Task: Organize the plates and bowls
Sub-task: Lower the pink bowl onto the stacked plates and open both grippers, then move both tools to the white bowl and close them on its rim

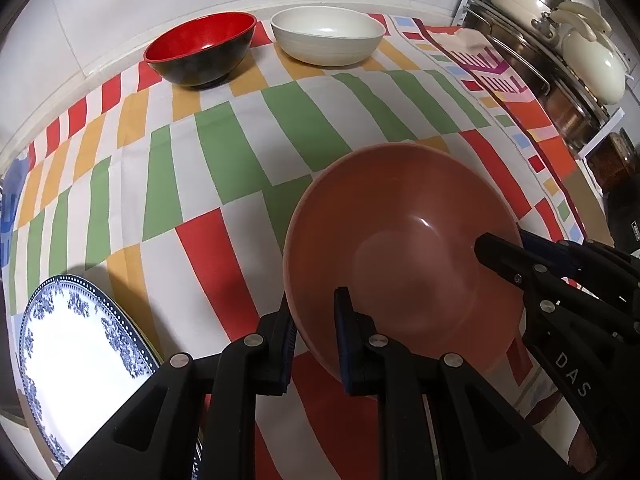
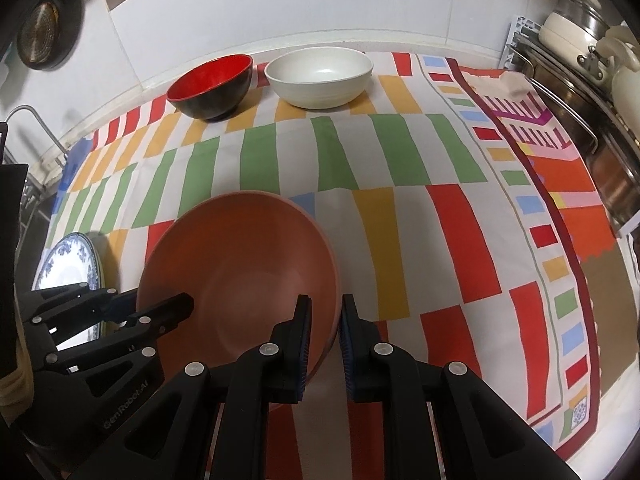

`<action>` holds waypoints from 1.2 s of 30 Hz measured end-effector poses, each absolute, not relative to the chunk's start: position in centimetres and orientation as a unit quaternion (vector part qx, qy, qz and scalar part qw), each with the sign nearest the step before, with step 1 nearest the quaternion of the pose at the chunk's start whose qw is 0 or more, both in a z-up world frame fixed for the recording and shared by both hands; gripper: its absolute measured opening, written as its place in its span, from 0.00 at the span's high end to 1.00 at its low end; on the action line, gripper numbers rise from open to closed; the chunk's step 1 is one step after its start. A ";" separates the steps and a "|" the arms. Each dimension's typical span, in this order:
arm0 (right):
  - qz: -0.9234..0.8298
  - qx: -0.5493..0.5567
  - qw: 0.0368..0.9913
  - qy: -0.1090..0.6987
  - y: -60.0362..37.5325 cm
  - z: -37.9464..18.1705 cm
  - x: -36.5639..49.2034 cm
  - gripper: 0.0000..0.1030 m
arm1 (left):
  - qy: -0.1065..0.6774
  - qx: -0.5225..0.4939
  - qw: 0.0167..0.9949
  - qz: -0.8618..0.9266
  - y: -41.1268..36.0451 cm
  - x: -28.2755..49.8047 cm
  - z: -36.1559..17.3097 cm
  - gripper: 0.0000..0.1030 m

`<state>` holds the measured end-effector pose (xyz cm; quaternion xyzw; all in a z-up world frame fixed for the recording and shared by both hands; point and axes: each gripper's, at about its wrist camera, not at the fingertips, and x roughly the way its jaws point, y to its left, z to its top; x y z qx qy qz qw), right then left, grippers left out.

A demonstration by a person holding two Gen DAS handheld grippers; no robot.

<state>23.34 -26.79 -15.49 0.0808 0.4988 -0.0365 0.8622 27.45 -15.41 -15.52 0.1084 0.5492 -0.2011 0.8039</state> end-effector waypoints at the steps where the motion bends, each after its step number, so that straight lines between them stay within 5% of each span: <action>1: -0.036 0.081 0.862 0.499 -26.8 -15.5 23.3 0.84 | 0.551 0.104 0.803 -0.202 -15.3 27.5 -15.5 0.82; 10: -0.047 0.085 0.868 0.487 -27.5 -14.9 23.3 0.77 | 0.528 0.109 0.821 -0.189 -14.4 27.7 -13.8 0.58; 36: -0.054 0.086 0.921 0.376 -29.4 -6.1 26.3 0.77 | 0.409 0.131 0.876 -0.217 -15.7 32.8 -3.1 0.56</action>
